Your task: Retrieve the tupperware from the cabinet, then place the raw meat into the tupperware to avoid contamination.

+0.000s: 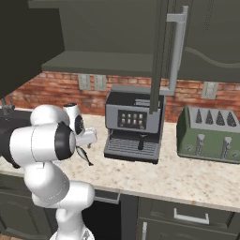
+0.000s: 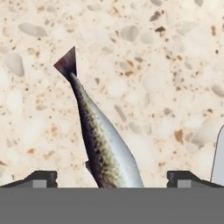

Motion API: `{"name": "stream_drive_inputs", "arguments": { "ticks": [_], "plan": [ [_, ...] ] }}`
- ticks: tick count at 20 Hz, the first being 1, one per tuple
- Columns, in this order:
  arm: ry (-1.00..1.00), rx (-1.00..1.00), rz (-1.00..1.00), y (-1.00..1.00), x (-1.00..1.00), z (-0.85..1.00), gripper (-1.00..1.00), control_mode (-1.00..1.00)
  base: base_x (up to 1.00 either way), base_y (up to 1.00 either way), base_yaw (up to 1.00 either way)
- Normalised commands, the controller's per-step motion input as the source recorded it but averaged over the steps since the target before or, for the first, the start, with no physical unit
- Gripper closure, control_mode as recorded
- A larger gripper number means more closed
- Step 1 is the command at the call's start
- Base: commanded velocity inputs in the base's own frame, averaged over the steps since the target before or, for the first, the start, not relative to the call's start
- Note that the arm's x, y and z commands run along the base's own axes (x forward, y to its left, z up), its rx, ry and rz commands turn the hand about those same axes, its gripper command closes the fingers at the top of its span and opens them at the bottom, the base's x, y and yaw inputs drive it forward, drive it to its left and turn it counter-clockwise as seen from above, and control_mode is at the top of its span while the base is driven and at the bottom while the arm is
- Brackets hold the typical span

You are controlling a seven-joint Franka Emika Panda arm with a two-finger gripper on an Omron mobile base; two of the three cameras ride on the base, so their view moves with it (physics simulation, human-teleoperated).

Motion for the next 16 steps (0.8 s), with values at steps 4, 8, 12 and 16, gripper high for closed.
{"name": "stream_drive_inputs", "arguments": {
  "ticks": [4,8,12,16],
  "plan": [
    [0.01,0.0,0.25,0.0,-0.05,0.0,-1.0,-1.0,0.0,0.0,0.0],
    [0.04,0.01,0.16,-0.07,0.09,-0.06,-1.0,-1.0,0.0,0.0,0.0],
    [0.05,0.0,0.03,-0.01,0.03,-0.1,-1.0,-1.0,0.0,0.0,0.0],
    [0.03,0.04,0.0,0.0,0.0,-0.34,-1.0,-1.0,0.0,0.0,0.0]
  ]
}}
